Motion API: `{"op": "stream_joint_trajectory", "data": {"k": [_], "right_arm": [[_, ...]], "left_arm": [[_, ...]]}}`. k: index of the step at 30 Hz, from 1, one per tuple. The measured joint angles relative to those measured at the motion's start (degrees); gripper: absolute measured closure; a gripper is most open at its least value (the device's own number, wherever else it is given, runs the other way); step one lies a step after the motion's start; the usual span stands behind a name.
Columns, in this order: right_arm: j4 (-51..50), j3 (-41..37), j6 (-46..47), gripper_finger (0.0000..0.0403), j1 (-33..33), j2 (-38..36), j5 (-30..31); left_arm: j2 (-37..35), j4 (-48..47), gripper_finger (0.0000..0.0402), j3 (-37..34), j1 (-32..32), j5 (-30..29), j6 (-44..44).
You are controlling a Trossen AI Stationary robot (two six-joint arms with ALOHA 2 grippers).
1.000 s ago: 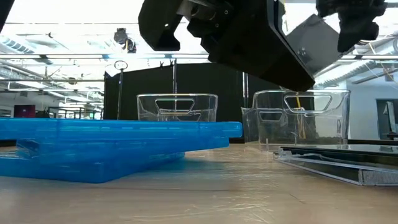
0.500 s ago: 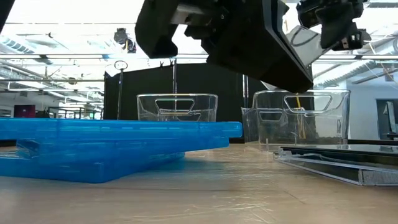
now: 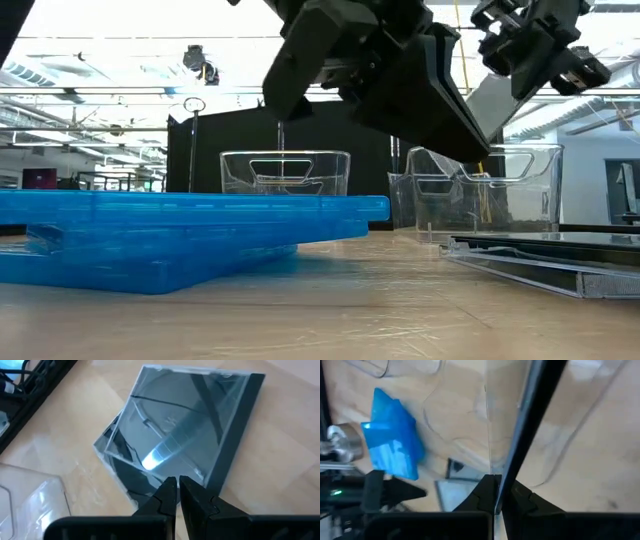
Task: Pick & place jewel cases by type
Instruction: Put the black CD case into the right transparent bin
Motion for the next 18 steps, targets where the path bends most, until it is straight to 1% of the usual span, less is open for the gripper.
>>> {"op": "stream_joint_trajectory", "data": {"k": [3, 8, 12, 15, 18], "right_arm": [[3.9, -1.3, 1.5, 0.0397, 0.0, 2.1, -3.1], [10.8, -3.3, 1.4, 0.0397, -1.4, 6.7, -10.4], [11.0, -3.5, 1.1, 0.0398, -4.2, 9.2, -12.2], [10.8, -3.5, 1.4, 0.0398, -5.8, 10.1, -12.3], [10.8, -3.5, 1.6, 0.0398, -7.7, 11.0, -13.9]], "left_arm": [[0.0, 0.0, 0.0371, 0.0, 0.2, 0.2, 0.0], [0.0, 0.0, 0.0371, 0.0, 0.0, 1.7, 0.1], [0.0, -0.5, 0.0371, 0.0, 0.1, 1.8, 0.1], [0.0, -0.9, 0.0371, 0.0, 0.1, 1.8, 0.2], [0.0, -1.0, 0.0371, 0.0, 0.1, 2.0, 0.9]]}}
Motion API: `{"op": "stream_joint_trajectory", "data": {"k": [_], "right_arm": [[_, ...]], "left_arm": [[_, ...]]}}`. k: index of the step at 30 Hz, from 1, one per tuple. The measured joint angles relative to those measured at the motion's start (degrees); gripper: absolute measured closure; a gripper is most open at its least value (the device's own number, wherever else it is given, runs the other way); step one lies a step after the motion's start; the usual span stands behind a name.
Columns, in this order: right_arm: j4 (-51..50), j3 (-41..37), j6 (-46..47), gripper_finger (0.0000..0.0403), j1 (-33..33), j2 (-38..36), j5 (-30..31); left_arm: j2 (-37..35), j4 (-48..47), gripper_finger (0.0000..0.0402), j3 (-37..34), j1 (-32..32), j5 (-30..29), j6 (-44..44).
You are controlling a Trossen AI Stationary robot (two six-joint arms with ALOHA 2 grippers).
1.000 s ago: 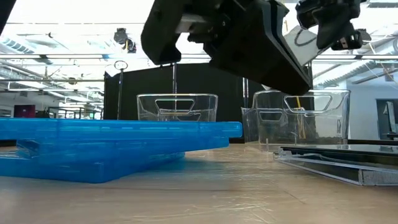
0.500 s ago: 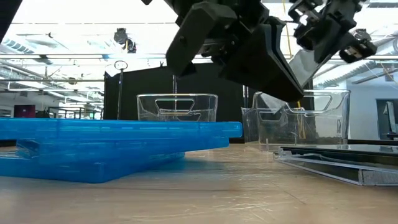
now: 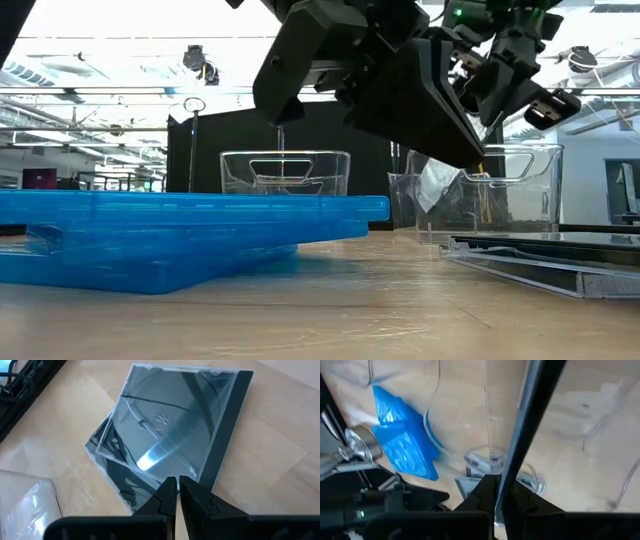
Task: Pick & place jewel cases by type
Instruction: Put the black CD case into the right transparent bin
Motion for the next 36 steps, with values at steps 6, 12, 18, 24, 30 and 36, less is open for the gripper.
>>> {"op": "stream_joint_trajectory", "data": {"k": [6, 12, 18, 24, 30, 36], "right_arm": [[0.3, 0.0, 0.0, 0.0398, -2.0, 3.0, -1.3], [1.0, 0.0, -2.7, 0.0397, -2.3, 8.8, -3.3], [0.9, 0.1, -4.9, 0.0396, -3.2, 12.9, -3.8], [-0.3, 0.1, -8.8, 0.0392, -4.2, 13.7, -2.7], [-0.7, 0.1, -11.2, 0.0362, -4.3, 12.9, -0.7], [-4.2, 0.0, -12.2, 0.0318, -4.3, 10.2, 0.2]], "left_arm": [[0.0, 0.1, 0.0371, 0.0, 0.0, 0.0, 2.1], [0.0, -0.3, 0.0371, 0.0, 0.0, 0.0, 2.2], [0.0, -1.1, 0.0371, 0.0, 0.0, 0.5, 2.6], [0.0, -1.6, 0.0371, 0.0, 0.0, 0.5, 2.7], [0.0, -1.6, 0.0371, 0.0, 0.0, 0.5, 2.7], [0.0, -1.6, 0.0371, 0.0, 0.0, 0.6, 2.6]]}}
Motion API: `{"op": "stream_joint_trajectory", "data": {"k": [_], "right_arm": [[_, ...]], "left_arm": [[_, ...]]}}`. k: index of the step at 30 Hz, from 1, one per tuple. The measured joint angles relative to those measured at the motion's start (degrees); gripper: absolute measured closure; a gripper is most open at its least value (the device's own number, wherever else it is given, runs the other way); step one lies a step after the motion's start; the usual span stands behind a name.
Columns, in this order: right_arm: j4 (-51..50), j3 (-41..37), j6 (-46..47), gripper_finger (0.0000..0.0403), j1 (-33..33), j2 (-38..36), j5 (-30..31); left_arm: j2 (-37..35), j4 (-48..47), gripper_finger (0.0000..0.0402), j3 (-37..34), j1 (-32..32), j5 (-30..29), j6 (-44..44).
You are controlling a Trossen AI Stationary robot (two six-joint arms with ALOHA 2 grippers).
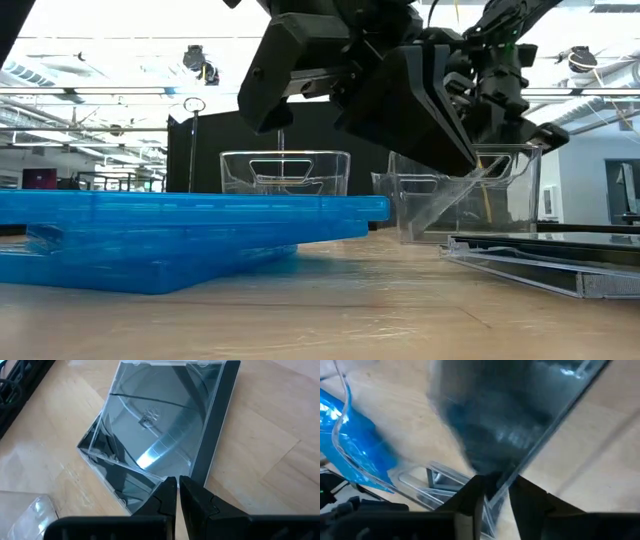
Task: Pick & place jewel cases by type
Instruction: Put the black CD case into the right transparent bin, then put the blue CD case into the left transparent bin
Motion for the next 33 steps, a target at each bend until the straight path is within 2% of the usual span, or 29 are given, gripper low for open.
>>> {"op": "stream_joint_trajectory", "data": {"k": [11, 15, 19, 23, 29, 33], "right_arm": [[-4.3, 0.0, 0.7, 0.0248, 0.1, -6.0, 3.2], [-4.5, 0.4, -2.3, 0.025, 0.1, -10.2, 4.3], [-5.0, 2.9, -5.3, 0.0271, 2.9, -17.1, 10.9], [-5.5, 5.1, -7.4, 0.031, 10.4, -25.5, 21.6], [-3.8, 4.1, -10.3, 0.0392, 26.3, -35.8, 40.0], [7.2, -1.6, -13.7, 0.0394, 38.2, -38.0, 47.9]], "left_arm": [[0.0, 0.1, 0.0371, 0.0, 0.0, 0.0, -0.4], [0.0, 0.3, 0.0371, 0.0, 0.0, 0.0, -0.1], [0.0, 1.1, 0.0371, 0.0, 0.0, -1.1, 1.3], [0.0, 3.3, 0.0371, 0.0, 0.0, -5.2, 3.6], [-0.1, 4.6, 0.0371, 0.0, -0.1, -11.5, 5.8], [-2.1, 0.0, 0.0371, 0.0, -1.1, -20.1, 2.5]]}}
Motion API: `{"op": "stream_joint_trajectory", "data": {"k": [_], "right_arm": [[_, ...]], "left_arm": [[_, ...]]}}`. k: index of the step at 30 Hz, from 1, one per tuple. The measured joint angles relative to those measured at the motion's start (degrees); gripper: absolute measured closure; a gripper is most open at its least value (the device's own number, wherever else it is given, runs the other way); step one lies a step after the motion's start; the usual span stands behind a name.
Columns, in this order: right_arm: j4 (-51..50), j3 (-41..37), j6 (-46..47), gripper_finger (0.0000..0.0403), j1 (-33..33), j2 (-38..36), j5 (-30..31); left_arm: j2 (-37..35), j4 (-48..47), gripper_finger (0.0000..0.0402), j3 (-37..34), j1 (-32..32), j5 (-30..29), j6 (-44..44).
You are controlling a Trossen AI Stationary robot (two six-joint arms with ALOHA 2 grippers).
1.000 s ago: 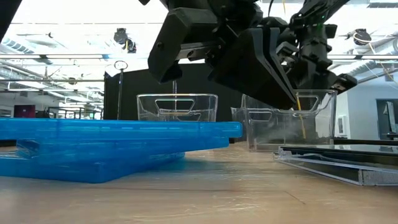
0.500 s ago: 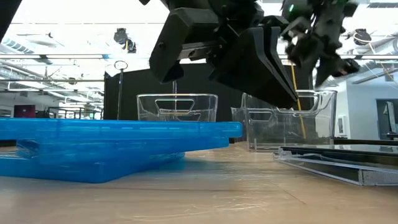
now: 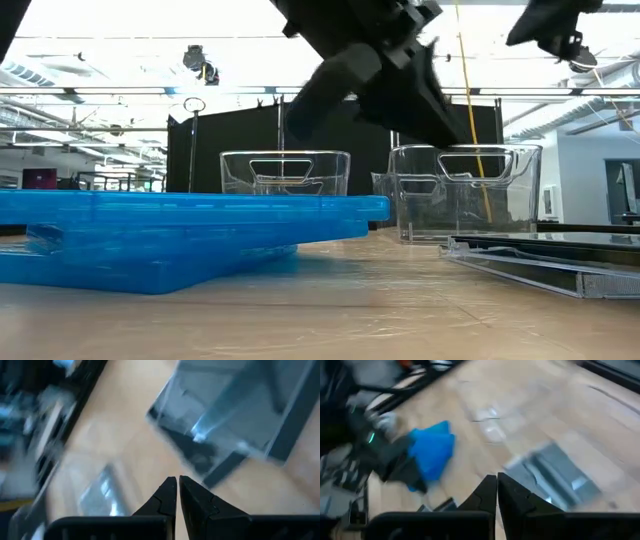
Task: Pick & place jewel cases by type
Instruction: Put the blue CD case into the left transparent bin
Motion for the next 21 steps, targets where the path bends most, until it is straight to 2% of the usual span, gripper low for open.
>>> {"op": "stream_joint_trajectory", "data": {"k": [3, 7, 11, 16, 21], "right_arm": [[13.1, -6.3, -4.0, 0.04, 6.8, 1.3, 2.7], [29.5, -13.8, -8.9, 0.0401, 12.6, 5.3, 3.4], [38.6, -17.8, -12.7, 0.0402, 16.2, 10.4, 7.8], [41.1, -18.2, -15.9, 0.0402, 18.2, 17.0, 15.4], [45.4, -18.2, -22.7, 0.0402, 18.7, 22.7, 16.9]], "left_arm": [[-3.0, -6.7, 0.0371, 0.0, -1.2, -4.0, -6.1], [-6.5, -17.6, 0.0371, 0.0, -1.8, -2.3, -13.4], [-8.1, -21.6, 0.0371, 0.0, -0.7, 2.3, -14.3], [-8.2, -21.8, 0.0395, 0.0, 3.3, 11.9, -10.3], [-8.2, -19.3, 0.0389, 0.0, 8.4, 22.9, -7.7]]}}
